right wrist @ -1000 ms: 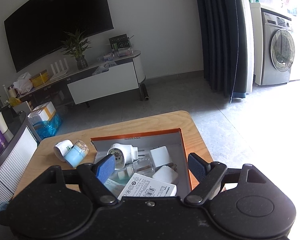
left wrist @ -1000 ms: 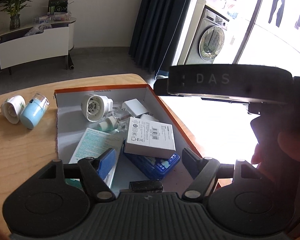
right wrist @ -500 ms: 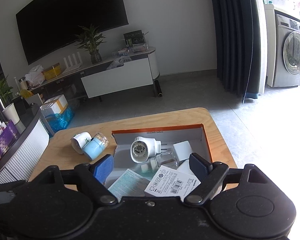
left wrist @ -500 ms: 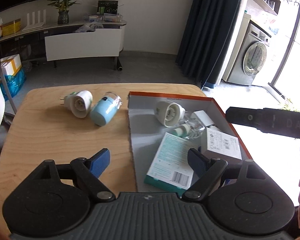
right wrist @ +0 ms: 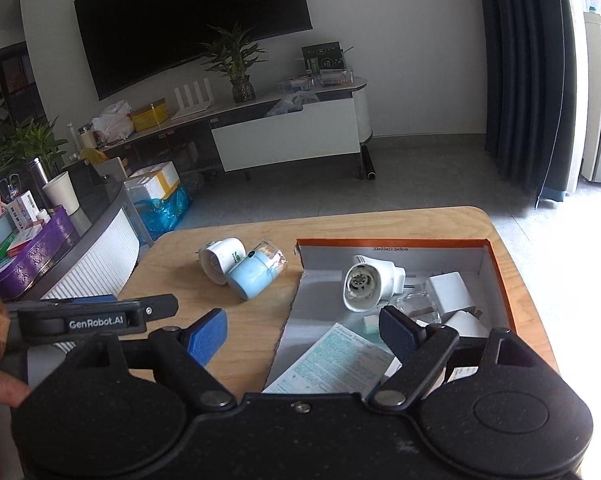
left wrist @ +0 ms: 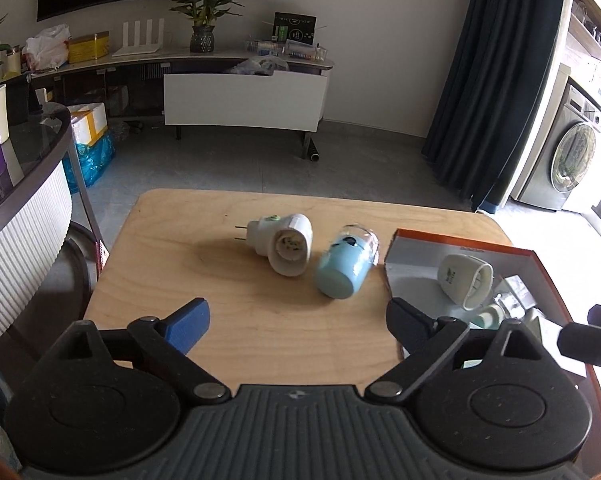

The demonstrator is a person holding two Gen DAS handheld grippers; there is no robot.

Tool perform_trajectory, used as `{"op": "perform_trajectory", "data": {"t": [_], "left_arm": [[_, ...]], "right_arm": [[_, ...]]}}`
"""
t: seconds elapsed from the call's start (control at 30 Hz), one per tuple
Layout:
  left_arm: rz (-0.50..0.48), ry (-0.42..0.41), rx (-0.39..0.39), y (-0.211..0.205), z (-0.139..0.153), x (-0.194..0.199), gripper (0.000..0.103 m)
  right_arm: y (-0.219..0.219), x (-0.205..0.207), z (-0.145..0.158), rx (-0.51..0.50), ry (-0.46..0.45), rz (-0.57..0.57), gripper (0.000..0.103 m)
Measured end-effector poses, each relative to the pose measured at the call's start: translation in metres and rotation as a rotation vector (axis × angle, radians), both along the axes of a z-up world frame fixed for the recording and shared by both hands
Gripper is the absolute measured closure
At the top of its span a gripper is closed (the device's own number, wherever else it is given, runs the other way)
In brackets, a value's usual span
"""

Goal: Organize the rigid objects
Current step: 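Move left tool to the white socket adapter while right tool approaches the light-blue toothpick cup, then grasp the white socket adapter with left tool while right tool grasps the toothpick cup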

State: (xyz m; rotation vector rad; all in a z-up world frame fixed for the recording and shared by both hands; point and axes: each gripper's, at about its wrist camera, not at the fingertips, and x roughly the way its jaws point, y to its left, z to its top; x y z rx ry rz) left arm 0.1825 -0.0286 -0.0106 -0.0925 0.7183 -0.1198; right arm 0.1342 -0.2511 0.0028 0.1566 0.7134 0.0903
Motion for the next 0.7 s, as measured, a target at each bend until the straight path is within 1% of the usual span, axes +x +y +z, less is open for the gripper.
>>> {"op": "perform_trajectory", "data": {"t": [0.1,0.13,0.2,0.3,0.4,0.47,0.57,0.67,0.7], "left_arm": [[0.010,-0.002,-0.011,0.007,-0.005,0.022,0.004],[0.010,-0.001,-0.012,0.008,-0.007,0.029,0.000],[0.007,-0.007,-0.012,0.011,-0.012,0.044,0.000],[0.003,0.009,-0.027,0.013,-0.021,0.068,0.000],[0.013,0.010,-0.013,0.011,-0.030,0.086,0.000],[0.002,0.022,-0.014,0.010,-0.036,0.097,0.000],[-0.011,0.027,0.025,0.007,-0.044,0.107,0.000],[-0.032,0.038,0.038,0.006,-0.052,0.113,0.000],[-0.041,0.030,0.039,0.006,-0.054,0.114,0.000]], "right_arm": [[0.004,0.003,-0.002,0.011,0.001,0.012,0.005],[0.006,0.004,-0.002,0.013,0.001,0.018,0.005],[0.010,0.006,-0.002,0.018,-0.002,0.032,0.005],[0.014,0.009,-0.004,0.026,-0.007,0.053,0.005],[0.021,0.016,-0.008,0.028,-0.002,0.069,0.005],[0.024,0.021,-0.011,0.028,0.000,0.082,0.005],[0.028,0.026,-0.016,0.030,0.000,0.094,0.005],[0.031,0.032,-0.020,0.031,0.005,0.103,0.005],[0.032,0.034,-0.022,0.032,0.009,0.106,0.005]]}}
